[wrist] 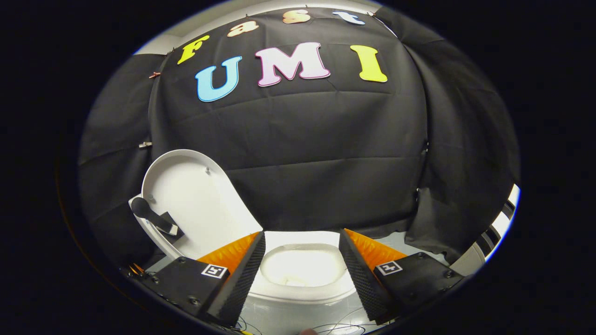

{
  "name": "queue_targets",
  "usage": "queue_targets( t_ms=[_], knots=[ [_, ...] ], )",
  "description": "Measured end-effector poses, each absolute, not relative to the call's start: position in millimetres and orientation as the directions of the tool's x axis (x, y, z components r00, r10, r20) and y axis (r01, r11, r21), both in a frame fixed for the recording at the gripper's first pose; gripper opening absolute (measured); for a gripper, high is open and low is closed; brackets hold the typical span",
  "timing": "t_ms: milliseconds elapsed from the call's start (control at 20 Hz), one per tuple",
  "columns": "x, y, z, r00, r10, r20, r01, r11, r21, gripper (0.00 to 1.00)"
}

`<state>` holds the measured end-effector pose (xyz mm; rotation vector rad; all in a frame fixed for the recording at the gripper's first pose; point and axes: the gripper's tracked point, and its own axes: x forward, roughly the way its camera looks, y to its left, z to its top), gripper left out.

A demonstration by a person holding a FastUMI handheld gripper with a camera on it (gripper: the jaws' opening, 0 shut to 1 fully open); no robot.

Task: Open the toilet lid.

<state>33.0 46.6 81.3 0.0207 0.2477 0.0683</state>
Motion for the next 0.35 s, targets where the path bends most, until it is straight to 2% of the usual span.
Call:
queue_targets(
  t_ms=[350],
  knots=[
    [33.0,35.3,82.4,0.969,0.057,-0.240,-0.045,0.998,0.053,1.00]
  ],
)
